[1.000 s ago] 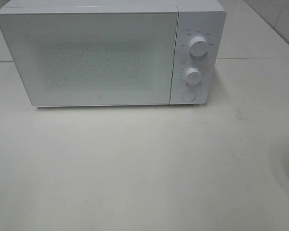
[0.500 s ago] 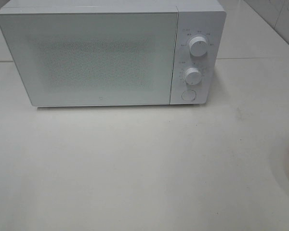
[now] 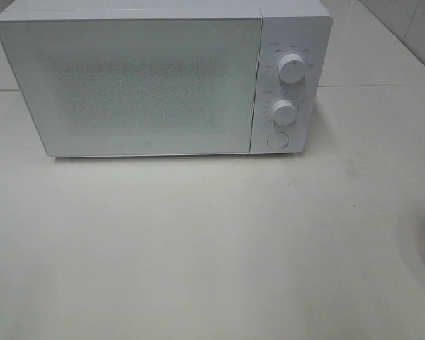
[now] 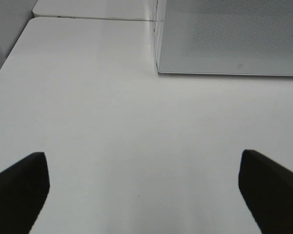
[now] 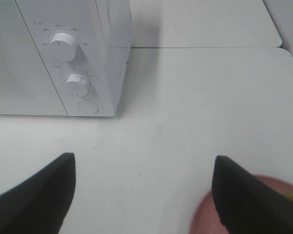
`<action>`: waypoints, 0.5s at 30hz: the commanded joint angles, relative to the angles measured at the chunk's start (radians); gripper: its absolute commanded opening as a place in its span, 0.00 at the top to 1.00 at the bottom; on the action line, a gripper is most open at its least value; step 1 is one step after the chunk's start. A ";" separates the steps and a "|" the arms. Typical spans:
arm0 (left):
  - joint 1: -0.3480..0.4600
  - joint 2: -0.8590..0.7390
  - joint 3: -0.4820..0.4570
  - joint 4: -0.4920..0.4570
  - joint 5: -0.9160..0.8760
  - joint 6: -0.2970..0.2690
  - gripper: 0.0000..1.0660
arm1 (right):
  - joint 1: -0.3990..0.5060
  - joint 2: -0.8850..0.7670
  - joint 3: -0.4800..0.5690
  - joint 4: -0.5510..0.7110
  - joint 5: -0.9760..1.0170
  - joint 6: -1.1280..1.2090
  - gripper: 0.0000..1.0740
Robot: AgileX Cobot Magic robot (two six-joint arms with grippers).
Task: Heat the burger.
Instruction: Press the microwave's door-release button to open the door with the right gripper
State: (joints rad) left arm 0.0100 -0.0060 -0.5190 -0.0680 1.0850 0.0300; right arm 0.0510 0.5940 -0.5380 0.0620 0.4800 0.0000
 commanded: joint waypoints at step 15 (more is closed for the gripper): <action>-0.005 -0.024 0.002 0.000 -0.015 -0.002 0.08 | -0.001 0.203 0.195 -0.006 -0.668 0.000 0.30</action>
State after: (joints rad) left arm 0.0100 -0.0060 -0.5190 -0.0680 1.0850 0.0300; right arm 0.0510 0.7940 -0.3460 0.0600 -0.1530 0.0050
